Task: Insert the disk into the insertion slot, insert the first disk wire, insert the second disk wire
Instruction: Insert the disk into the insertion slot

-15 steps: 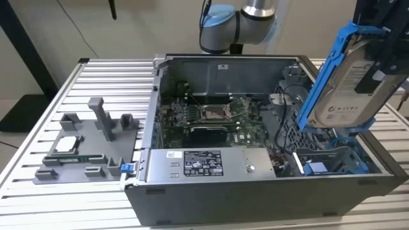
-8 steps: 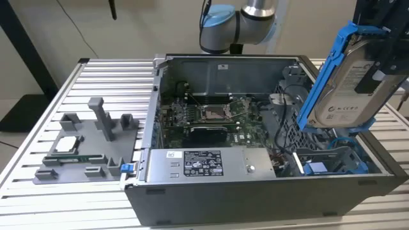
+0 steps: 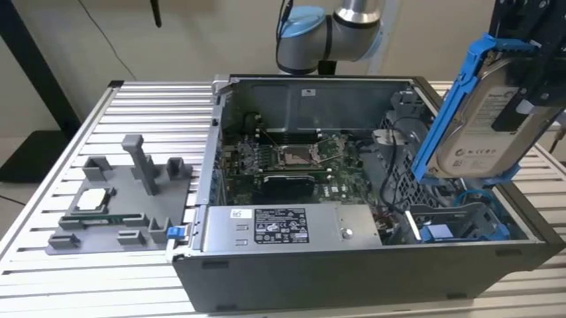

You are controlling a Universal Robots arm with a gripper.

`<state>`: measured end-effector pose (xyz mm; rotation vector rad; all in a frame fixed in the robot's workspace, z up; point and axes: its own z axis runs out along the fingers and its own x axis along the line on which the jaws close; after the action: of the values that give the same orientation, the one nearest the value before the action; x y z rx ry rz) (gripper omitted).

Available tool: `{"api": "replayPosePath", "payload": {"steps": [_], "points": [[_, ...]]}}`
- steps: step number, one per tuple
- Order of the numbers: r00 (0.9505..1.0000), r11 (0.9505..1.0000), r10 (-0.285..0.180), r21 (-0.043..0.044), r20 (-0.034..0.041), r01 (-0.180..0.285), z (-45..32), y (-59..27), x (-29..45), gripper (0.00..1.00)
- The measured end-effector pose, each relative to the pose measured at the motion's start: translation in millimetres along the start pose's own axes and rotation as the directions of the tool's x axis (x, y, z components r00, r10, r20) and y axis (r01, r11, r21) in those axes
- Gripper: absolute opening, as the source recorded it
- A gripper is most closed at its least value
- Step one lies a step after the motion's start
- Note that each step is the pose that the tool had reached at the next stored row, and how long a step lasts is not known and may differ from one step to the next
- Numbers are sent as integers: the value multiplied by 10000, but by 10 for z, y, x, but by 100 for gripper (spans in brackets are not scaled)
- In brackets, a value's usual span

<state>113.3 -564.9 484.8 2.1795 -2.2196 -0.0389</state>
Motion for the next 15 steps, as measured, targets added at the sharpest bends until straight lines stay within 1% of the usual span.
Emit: {"api": "replayPosePath", "payload": {"steps": [7, 15], "points": [[10000, 10000, 0, 0, 1, 0, 71, -100, -1, 0], [10000, 10000, 0, 0, 2, 0, 166, -185, -3, 0]]}}
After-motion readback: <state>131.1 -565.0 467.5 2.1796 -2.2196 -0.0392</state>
